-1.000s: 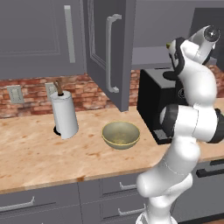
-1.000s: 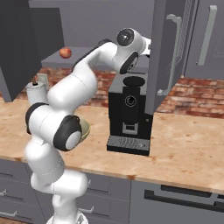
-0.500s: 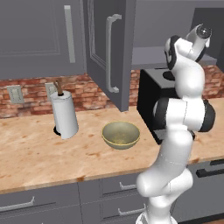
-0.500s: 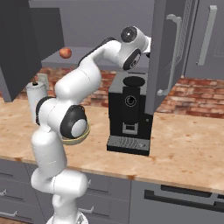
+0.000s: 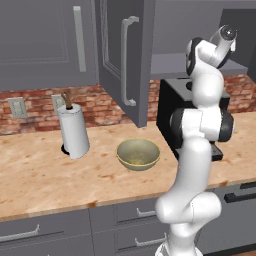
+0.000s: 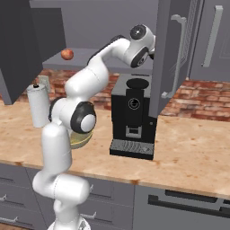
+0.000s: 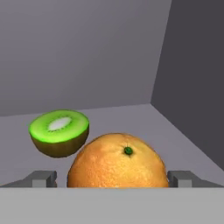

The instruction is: Open the cabinet. Pick the peach and orange from the cabinet and place them into the bowl. Then close the cabinet.

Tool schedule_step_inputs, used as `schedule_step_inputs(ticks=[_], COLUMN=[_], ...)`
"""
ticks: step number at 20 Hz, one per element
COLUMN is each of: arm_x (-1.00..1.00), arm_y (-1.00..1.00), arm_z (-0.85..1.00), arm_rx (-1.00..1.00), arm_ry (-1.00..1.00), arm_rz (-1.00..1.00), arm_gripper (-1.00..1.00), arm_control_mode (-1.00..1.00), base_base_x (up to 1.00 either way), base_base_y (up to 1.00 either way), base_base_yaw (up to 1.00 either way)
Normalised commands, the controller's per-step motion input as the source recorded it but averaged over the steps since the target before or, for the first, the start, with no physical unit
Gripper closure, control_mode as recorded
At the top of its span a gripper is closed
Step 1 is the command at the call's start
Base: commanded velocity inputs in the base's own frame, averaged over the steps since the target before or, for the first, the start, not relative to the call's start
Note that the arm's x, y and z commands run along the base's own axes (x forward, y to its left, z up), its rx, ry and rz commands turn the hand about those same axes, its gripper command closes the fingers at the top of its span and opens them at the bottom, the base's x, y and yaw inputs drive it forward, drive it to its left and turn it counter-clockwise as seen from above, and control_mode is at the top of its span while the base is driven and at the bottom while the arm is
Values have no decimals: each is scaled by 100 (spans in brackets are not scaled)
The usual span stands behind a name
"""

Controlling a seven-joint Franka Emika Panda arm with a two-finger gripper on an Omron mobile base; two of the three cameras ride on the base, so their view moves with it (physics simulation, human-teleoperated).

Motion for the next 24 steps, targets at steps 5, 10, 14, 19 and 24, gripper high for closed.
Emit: schedule_step_inputs(ticks=[5,10,14,19,24], arm_x=[38,30,3,0,-49], arm_y=[-9,-2,0,0,6], arm_z=[-27,-35,-11,0,0], arm_rx=[0,0,0,0,0], arm_ry=[0,0,0,0,-7], arm_rz=[0,0,0,0,0], arm_gripper=[-100,100,100,100,100], arm_control_mode=[-100,-100,-100,-100,-100], base_base_x=[0,0,0,0,0], base_base_y=[0,0,0,0,0], base_base_yaw=[0,0,0,0,0])
